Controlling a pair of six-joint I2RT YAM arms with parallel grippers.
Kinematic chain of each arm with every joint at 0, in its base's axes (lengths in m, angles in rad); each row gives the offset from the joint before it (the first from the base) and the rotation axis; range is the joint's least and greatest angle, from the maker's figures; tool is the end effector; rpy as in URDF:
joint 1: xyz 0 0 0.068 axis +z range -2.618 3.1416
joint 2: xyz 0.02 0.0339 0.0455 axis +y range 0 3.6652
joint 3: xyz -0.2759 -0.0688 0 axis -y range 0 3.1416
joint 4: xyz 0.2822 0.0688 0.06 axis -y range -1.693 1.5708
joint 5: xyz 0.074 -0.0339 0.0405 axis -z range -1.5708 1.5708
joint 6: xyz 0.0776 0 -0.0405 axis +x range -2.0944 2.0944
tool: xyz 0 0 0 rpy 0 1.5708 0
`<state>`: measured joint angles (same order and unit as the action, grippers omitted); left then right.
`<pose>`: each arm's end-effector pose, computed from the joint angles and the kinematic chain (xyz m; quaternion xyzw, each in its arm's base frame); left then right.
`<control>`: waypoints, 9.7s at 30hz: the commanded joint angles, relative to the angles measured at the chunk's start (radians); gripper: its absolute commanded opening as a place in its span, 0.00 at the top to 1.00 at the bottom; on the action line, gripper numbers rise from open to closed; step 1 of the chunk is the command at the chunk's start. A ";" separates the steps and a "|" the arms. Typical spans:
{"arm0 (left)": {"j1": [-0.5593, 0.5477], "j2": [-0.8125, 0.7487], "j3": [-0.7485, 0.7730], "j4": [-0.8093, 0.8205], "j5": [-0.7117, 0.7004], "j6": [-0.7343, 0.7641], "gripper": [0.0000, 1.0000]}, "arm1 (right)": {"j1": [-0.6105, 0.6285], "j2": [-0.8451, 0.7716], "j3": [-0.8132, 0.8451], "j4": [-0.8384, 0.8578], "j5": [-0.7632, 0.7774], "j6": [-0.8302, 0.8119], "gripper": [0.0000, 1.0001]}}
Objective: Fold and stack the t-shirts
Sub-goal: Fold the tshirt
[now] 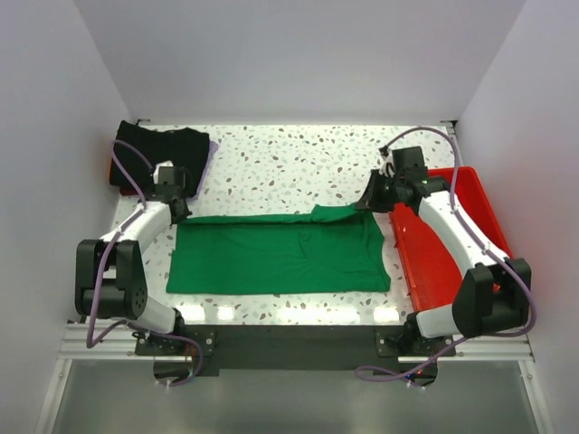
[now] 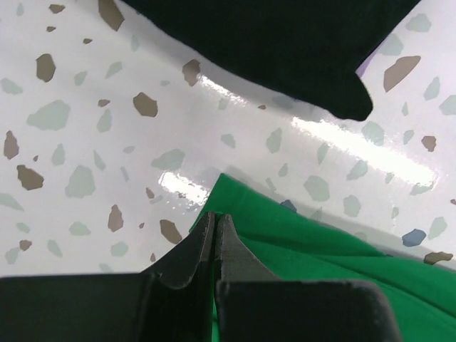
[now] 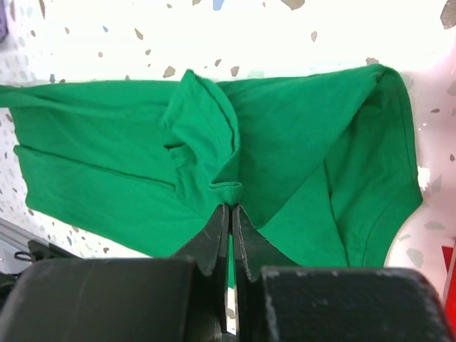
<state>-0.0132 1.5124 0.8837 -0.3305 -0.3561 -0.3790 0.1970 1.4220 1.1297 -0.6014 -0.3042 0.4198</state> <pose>0.3520 0.0224 0.1514 -0.2231 0.9132 0.1079 0.3235 0.3479 0.0931 0.2471 0.0536 0.9322 0.2358 0.2694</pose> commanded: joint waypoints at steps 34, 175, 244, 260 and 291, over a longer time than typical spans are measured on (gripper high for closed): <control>0.007 -0.362 -0.104 -0.266 -0.052 -0.146 0.20 | 0.097 -0.276 -0.262 -0.192 0.138 0.047 0.36; -0.122 -0.205 -0.178 -0.113 0.008 -0.121 0.13 | 0.427 0.215 -0.122 -0.015 -0.157 0.042 0.45; 0.002 0.025 -0.201 0.013 0.117 -0.242 0.09 | 0.055 0.393 0.030 -0.009 0.404 -0.004 1.00; -0.022 -0.105 -0.071 -0.056 0.103 -0.155 0.06 | 0.065 0.285 0.157 -0.066 0.375 -0.026 0.39; -0.243 -0.152 -0.293 0.113 0.241 -0.247 0.04 | 0.245 0.541 0.159 0.045 0.301 0.019 0.37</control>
<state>-0.2565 1.3701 0.6220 -0.2127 -0.0929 -0.5861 0.4431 1.8870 1.2514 -0.5755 -0.0666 0.4637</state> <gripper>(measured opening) 0.957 0.623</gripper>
